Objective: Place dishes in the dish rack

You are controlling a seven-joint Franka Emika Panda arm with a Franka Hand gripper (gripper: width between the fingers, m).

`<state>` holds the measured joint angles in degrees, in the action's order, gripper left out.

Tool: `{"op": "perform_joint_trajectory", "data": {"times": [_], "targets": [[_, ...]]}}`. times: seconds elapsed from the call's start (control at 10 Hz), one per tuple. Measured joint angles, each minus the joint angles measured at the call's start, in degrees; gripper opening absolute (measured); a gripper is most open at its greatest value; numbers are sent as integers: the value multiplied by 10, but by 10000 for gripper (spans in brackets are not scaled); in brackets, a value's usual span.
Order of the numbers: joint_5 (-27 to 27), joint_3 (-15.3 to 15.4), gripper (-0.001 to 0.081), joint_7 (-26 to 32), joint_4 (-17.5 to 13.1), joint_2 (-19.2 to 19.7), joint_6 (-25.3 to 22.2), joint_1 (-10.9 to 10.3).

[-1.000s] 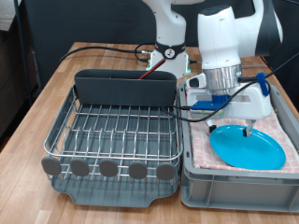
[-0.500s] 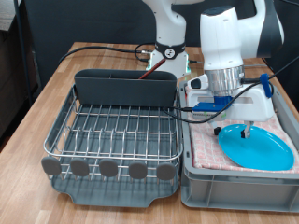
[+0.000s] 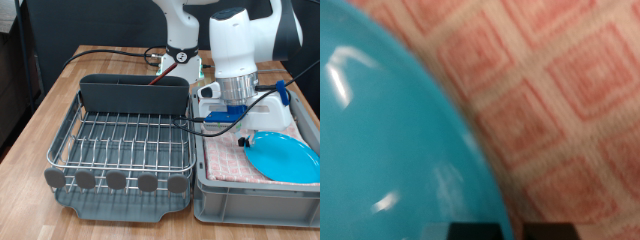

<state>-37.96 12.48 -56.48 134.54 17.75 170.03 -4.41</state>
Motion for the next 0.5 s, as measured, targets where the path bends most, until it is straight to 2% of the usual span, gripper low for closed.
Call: {"op": "perform_joint_trajectory", "data": {"times": [0.1, 0.2, 0.4, 0.5], "targets": [[-9, 13, 70, 24, 0, -5, -14, 14], [-12, 17, 35, 32, 1, -9, -19, 20], [-10, 17, 31, 31, 4, -18, -21, 19], [7, 9, 31, 16, 5, -22, -24, 12]]}}
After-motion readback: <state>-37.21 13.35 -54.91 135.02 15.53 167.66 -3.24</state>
